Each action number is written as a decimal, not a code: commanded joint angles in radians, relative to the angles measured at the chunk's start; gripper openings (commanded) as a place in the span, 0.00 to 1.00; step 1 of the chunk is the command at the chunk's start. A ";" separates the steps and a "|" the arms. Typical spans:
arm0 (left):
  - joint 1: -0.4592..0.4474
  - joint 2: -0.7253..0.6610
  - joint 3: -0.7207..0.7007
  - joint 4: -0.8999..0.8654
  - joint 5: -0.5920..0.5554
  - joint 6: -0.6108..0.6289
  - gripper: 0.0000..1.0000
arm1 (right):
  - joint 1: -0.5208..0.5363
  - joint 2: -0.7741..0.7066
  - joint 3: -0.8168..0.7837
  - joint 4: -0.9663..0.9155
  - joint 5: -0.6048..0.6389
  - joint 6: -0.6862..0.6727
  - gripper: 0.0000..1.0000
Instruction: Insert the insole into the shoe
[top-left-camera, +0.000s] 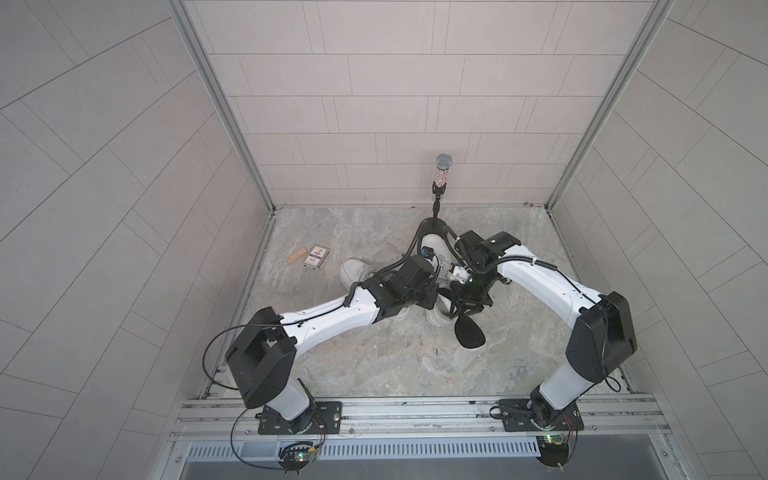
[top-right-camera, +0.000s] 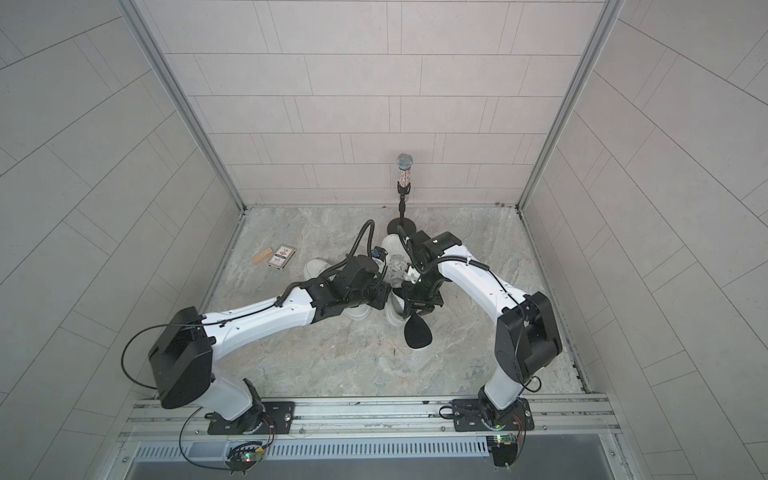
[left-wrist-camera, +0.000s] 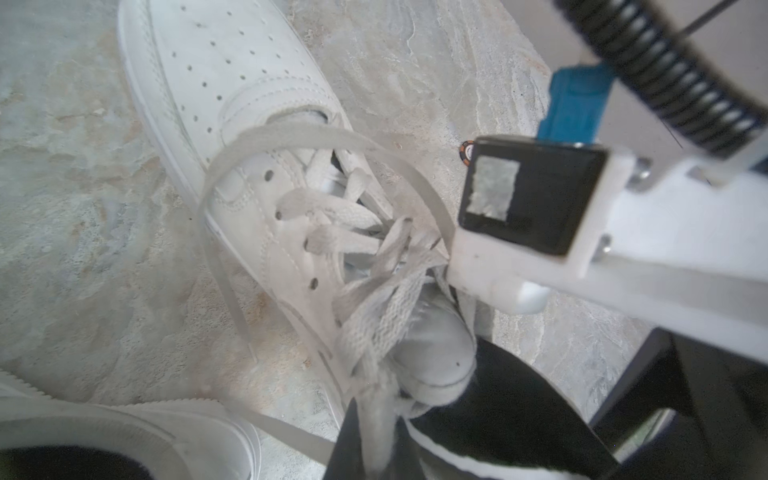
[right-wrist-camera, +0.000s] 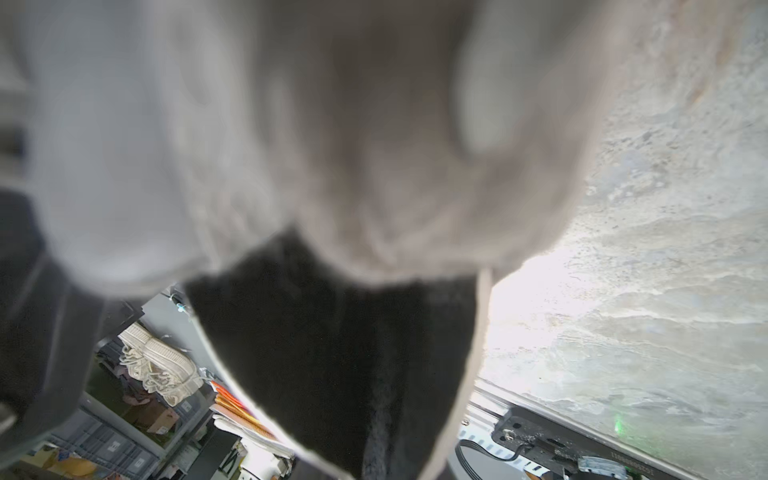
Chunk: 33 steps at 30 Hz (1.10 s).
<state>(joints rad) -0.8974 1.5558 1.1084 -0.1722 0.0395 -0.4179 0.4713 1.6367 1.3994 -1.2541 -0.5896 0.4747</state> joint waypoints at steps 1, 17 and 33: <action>-0.024 -0.073 0.015 0.157 0.033 0.002 0.00 | 0.008 -0.006 0.010 0.048 0.024 0.043 0.25; -0.051 -0.022 0.060 0.081 0.059 -0.050 0.00 | 0.035 -0.013 -0.025 0.277 0.255 0.063 0.27; -0.014 0.036 0.053 0.038 -0.054 -0.151 0.00 | 0.062 -0.051 -0.068 0.312 0.322 0.005 0.59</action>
<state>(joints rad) -0.9100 1.6077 1.1408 -0.2089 0.0212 -0.5308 0.5343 1.6596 1.3617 -0.9581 -0.3027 0.4568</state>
